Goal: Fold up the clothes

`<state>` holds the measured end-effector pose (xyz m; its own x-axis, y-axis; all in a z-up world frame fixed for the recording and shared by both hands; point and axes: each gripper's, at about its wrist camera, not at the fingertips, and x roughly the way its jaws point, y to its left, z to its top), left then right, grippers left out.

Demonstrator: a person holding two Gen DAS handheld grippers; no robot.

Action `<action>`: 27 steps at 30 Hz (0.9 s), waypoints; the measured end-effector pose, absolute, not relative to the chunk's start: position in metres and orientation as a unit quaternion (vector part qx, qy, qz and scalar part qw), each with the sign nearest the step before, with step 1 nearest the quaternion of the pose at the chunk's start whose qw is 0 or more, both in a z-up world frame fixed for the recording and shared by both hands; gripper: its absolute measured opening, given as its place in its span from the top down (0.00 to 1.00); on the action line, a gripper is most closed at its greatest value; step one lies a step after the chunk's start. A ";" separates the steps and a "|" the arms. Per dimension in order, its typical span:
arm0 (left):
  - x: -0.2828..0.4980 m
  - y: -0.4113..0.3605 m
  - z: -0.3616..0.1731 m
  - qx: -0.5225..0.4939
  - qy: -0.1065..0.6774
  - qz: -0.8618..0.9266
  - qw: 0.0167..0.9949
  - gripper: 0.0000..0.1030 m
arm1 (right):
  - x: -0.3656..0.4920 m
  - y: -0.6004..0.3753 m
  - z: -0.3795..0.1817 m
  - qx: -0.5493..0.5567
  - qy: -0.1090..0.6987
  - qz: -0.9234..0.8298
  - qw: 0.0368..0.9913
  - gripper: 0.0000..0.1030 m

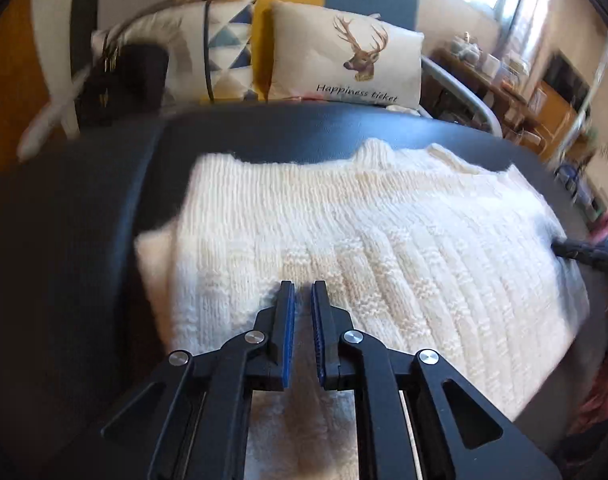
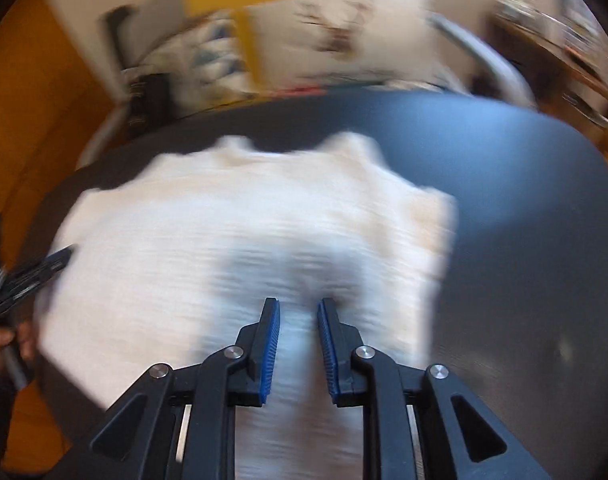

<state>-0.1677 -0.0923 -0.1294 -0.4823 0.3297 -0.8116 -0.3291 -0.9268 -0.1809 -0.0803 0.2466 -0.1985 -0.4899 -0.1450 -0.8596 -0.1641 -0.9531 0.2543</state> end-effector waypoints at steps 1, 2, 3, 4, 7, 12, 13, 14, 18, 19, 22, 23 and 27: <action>-0.167 -0.097 -0.127 -0.470 -0.013 0.862 0.188 0.91 | -0.075 0.250 -0.199 -0.505 0.162 0.848 0.009 0.82; -0.162 -0.101 -0.122 -0.464 -0.023 0.866 0.186 0.91 | -0.069 0.253 -0.200 -0.505 0.170 0.846 0.013 0.82; -0.155 -0.106 -0.117 -0.460 -0.037 0.867 0.189 0.91 | -0.064 0.256 -0.201 -0.505 0.178 0.844 0.016 0.82; -0.147 -0.111 -0.114 -0.457 -0.053 0.866 0.198 0.91 | -0.058 0.259 -0.202 -0.505 0.187 0.842 0.020 0.82; -0.126 -0.115 -0.116 -0.457 -0.055 0.864 0.202 0.87 | -0.041 0.268 -0.205 -0.505 0.212 0.836 0.031 0.81; -0.120 -0.116 -0.141 -0.485 -0.036 0.856 0.177 0.87 | -0.013 0.283 -0.210 -0.504 0.254 0.824 0.049 0.82; -0.119 -0.119 -0.137 -0.484 -0.046 0.856 0.176 0.87 | -0.008 0.286 -0.211 -0.503 0.262 0.822 0.052 0.81; -0.117 -0.121 -0.133 -0.483 -0.056 0.856 0.174 0.87 | -0.002 0.289 -0.212 -0.503 0.270 0.819 0.056 0.79; -0.097 -0.125 -0.118 -0.462 -0.069 0.865 0.182 0.87 | 0.014 0.286 -0.187 -0.461 0.285 0.840 0.030 0.79; -0.091 -0.125 -0.118 -0.457 -0.066 0.868 0.184 0.87 | 0.014 0.281 -0.183 -0.455 0.283 0.844 0.019 0.79; -0.086 -0.122 -0.133 -0.468 -0.043 0.865 0.174 0.87 | 0.008 0.265 -0.193 -0.480 0.272 0.834 -0.001 0.79; -0.088 -0.122 -0.141 -0.477 -0.035 0.863 0.164 0.87 | 0.002 0.262 -0.205 -0.505 0.261 0.822 0.013 0.79; -0.084 -0.133 -0.141 -0.474 -0.061 0.863 0.164 0.87 | 0.002 0.267 -0.205 -0.505 0.271 0.818 0.040 0.79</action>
<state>-0.0845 -0.1330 -0.1409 -0.4968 0.3412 -0.7980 -0.2250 -0.9387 -0.2613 0.0020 0.2669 -0.2049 -0.4859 -0.2085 -0.8488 -0.3400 -0.8495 0.4034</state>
